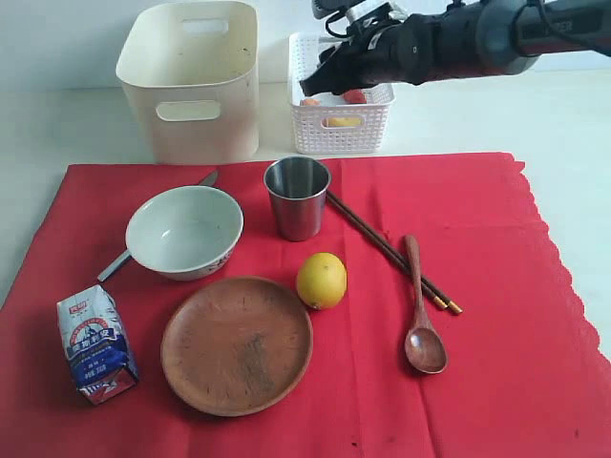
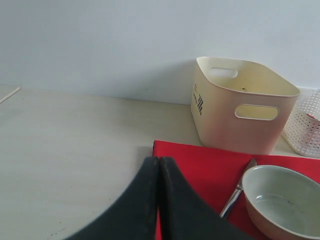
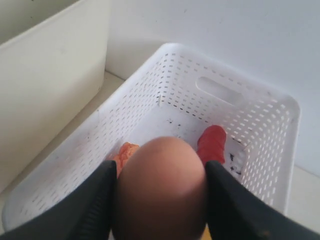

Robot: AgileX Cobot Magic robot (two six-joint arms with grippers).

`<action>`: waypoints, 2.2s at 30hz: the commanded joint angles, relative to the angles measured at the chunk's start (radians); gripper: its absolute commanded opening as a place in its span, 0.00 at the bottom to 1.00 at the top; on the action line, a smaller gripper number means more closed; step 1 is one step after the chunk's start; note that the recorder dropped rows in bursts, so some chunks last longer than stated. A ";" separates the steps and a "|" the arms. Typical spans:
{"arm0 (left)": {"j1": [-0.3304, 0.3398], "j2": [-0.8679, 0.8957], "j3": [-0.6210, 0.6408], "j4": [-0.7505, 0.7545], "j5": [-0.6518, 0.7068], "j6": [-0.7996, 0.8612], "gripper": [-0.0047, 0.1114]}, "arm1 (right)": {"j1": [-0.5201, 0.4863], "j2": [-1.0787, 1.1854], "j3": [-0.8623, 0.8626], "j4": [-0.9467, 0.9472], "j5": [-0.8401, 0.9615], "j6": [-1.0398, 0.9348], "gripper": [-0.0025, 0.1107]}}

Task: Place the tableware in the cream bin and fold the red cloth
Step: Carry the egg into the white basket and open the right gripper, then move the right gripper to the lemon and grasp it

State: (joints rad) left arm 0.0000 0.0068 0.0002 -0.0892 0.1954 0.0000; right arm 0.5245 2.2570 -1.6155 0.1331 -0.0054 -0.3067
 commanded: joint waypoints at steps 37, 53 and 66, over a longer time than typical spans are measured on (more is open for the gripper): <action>0.001 -0.007 0.000 -0.008 0.001 0.000 0.06 | -0.001 -0.142 -0.029 0.050 0.347 0.002 0.63; 0.001 -0.007 0.000 -0.008 0.001 0.000 0.06 | -0.001 -0.440 0.007 0.096 0.825 -0.006 0.20; 0.001 -0.007 0.000 -0.008 0.001 0.000 0.06 | 0.108 -0.699 0.510 0.159 0.521 -0.060 0.02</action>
State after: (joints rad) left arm 0.0000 0.0068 0.0002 -0.0892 0.1954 0.0000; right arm 0.5958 1.5893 -1.1780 0.2827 0.6048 -0.3545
